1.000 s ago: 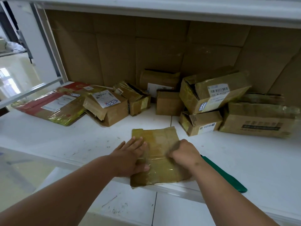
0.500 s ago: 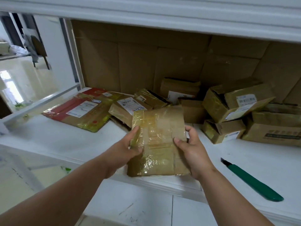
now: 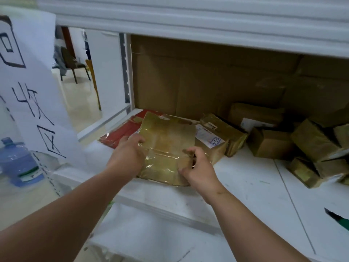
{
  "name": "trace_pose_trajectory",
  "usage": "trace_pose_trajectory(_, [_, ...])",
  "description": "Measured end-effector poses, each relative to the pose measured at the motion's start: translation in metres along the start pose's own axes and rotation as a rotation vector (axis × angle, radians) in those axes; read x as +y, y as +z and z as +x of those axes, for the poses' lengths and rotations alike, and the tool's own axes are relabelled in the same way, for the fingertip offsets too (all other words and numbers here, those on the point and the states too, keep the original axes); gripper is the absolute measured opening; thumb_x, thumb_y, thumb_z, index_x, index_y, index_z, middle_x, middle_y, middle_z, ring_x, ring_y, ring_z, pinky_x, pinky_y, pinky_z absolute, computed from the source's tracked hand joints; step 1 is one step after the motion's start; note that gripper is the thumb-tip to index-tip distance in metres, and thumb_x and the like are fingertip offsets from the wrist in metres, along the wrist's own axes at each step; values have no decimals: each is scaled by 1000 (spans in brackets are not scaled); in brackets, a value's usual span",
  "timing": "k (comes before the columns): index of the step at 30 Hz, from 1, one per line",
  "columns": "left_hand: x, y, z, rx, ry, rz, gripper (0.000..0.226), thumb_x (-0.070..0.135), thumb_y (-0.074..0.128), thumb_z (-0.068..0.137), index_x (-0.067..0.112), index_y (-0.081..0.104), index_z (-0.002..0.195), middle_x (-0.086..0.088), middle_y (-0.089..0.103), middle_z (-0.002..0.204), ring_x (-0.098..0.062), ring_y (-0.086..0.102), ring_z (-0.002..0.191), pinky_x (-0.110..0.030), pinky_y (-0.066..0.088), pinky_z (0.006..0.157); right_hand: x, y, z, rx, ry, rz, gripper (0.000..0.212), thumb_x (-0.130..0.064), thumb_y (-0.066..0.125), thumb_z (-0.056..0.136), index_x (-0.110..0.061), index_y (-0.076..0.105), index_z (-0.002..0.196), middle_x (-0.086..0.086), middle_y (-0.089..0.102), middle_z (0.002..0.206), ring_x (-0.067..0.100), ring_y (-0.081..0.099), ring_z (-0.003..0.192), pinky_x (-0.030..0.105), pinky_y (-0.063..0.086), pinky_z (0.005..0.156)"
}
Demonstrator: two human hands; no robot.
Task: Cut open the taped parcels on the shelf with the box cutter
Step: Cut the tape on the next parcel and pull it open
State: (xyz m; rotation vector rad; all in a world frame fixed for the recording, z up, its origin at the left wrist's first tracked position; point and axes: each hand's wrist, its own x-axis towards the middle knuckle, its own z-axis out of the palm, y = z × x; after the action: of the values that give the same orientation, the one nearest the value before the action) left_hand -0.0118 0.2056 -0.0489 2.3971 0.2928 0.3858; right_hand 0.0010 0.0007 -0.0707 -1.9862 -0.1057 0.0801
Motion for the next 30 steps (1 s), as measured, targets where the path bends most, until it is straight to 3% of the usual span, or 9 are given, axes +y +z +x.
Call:
trace_pose_trajectory(4, [1, 6, 27, 7, 81, 143, 41, 19, 54, 91, 24, 46, 131, -3, 42, 134, -29, 50, 115, -40, 42, 87, -15, 13, 37, 64, -61, -224, 31, -17, 60, 92, -29, 56, 121, -4, 59, 123, 15, 57, 109, 29, 49, 92])
trace_pose_trajectory(7, [-3, 10, 54, -50, 107, 233, 51, 37, 55, 88, 24, 45, 136, -5, 33, 149, -31, 38, 133, -47, 37, 104, -25, 20, 66, 14, -90, -298, 43, -21, 65, 89, -26, 52, 129, -3, 55, 124, 17, 53, 114, 28, 43, 98])
trace_pose_trajectory(10, [-9, 15, 82, -129, 47, 345, 72, 45, 60, 79, 35, 36, 145, 2, 10, 160, -33, 25, 143, -50, 33, 112, -33, 30, 94, -96, -109, -350, 59, -19, 72, 80, -23, 47, 133, -3, 50, 125, 16, 50, 114, 26, 40, 98])
trace_pose_trajectory(15, [-17, 29, 128, -57, 36, 470, 91, 33, 71, 82, 43, 14, 152, 7, -36, 155, -30, 21, 146, -52, 35, 108, -40, 54, 137, -119, -139, -350, 54, -15, 67, 83, -18, 49, 134, 6, 57, 129, 24, 53, 121, 40, 44, 106])
trace_pose_trajectory(18, [-29, 35, 146, -90, 83, 557, 94, 32, 71, 80, 48, 11, 151, 11, -28, 157, -31, 20, 143, -53, 29, 110, -40, 64, 162, -107, -123, -290, 56, -17, 66, 87, -19, 46, 138, 6, 54, 136, 25, 50, 127, 39, 41, 110])
trace_pose_trajectory(20, [-38, 42, 152, -196, 87, 607, 76, 40, 58, 89, 48, 14, 150, 10, -12, 162, -30, 8, 148, -58, 18, 114, -38, 70, 177, -126, -91, -375, 60, -20, 64, 90, -17, 39, 145, 11, 46, 142, 29, 47, 128, 39, 39, 111])
trace_pose_trajectory(23, [-55, 49, 155, -409, 80, 681, 61, 43, 43, 97, 49, 13, 150, 10, 5, 163, -28, 9, 149, -58, 10, 116, -33, 78, 188, -160, 25, -624, 62, -17, 55, 96, -15, 27, 151, 18, 19, 155, 33, 41, 133, 36, 36, 110])
trace_pose_trajectory(26, [-70, 52, 157, -466, 85, 678, 66, 46, 42, 97, 50, 2, 150, 13, 3, 163, -25, 8, 150, -58, 6, 116, -28, 86, 185, -86, -55, -852, 52, -16, 49, 97, -22, 35, 147, 10, -6, 159, 35, 29, 136, 41, 38, 109])
trace_pose_trajectory(30, [-76, 55, 164, -430, 125, 747, 64, 58, 32, 96, 47, 3, 152, 13, -1, 163, -24, 4, 151, -64, -4, 114, -26, 89, 183, -204, -166, -1057, 36, -20, 41, 98, -16, 48, 133, 13, 27, 152, 35, 29, 135, 45, 32, 111])
